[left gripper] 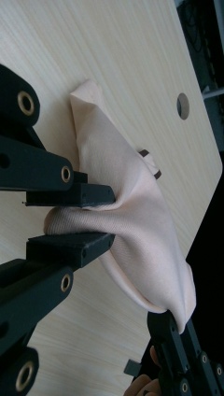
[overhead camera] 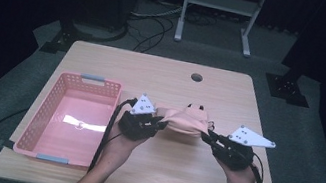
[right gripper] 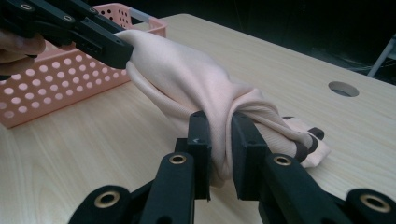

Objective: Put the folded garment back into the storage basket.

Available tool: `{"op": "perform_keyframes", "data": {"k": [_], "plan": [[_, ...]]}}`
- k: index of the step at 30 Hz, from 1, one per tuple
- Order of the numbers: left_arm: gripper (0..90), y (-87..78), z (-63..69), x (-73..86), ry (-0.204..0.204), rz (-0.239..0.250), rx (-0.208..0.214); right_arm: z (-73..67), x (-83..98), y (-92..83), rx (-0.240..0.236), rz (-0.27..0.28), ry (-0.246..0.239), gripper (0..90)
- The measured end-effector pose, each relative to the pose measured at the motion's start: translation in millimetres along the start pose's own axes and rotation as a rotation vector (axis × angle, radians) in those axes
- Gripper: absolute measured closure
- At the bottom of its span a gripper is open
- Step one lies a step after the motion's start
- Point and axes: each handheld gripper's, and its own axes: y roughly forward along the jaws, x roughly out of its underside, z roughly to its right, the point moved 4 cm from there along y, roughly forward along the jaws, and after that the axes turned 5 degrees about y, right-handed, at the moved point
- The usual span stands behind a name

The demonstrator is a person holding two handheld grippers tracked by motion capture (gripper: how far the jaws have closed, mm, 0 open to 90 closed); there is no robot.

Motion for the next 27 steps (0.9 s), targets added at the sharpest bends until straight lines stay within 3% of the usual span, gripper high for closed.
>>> {"op": "perform_keyframes", "data": {"k": [13,27], "plan": [[78.5,-2.1,-19.6,-20.3,0.019,0.0,-0.012,5.6,-19.5,8.8,0.015,0.024,0.002,79.8],[78.5,-11.1,-58.0,-24.7,0.009,-0.049,-0.043,0.4,-34.1,43.3,-0.011,0.034,0.013,79.8]]}}
